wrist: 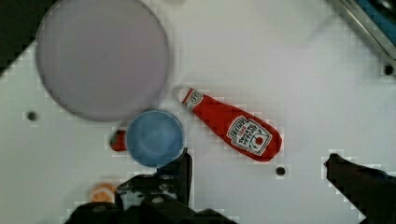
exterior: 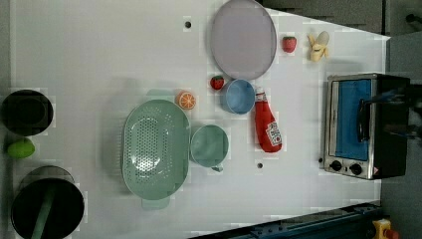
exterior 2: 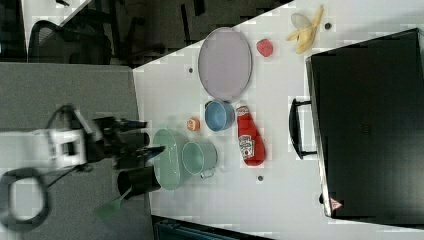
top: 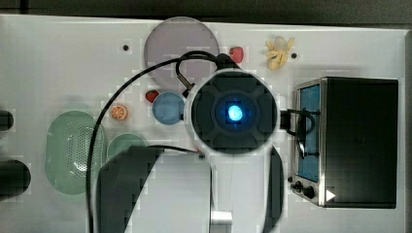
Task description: Pick Ketchup from the table and place it in strainer.
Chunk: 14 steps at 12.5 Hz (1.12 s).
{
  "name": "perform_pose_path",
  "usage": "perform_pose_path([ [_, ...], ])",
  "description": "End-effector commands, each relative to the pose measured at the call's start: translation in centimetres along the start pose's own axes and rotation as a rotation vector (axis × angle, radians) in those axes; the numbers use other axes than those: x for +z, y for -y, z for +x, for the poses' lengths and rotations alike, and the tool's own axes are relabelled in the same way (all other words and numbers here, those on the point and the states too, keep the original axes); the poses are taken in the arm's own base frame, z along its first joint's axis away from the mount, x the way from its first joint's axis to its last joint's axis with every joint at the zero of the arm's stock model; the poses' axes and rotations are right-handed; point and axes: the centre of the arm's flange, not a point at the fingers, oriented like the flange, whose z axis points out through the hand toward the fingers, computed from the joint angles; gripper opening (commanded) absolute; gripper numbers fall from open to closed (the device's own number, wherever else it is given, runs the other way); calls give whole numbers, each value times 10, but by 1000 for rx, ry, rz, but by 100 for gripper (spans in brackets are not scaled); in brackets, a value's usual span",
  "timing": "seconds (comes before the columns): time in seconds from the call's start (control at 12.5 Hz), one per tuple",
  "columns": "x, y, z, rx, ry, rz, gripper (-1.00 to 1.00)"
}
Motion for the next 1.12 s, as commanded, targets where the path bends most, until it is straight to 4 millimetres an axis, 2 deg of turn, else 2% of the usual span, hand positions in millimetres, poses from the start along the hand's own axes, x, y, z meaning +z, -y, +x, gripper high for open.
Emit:
perform_pose_path([
  [0.08, 79, -2, -1, -224, 86, -58, 100],
  [0.4, 142, -12, -12, -649, 107, -52, 100],
  [0.64, 186, -20, -21, -897, 93, -31, 100],
  [0.88, 227, -24, -24, -932, 55, -11, 100],
  [1.12, 272, -21, -29, -942, 107, -15, 100],
])
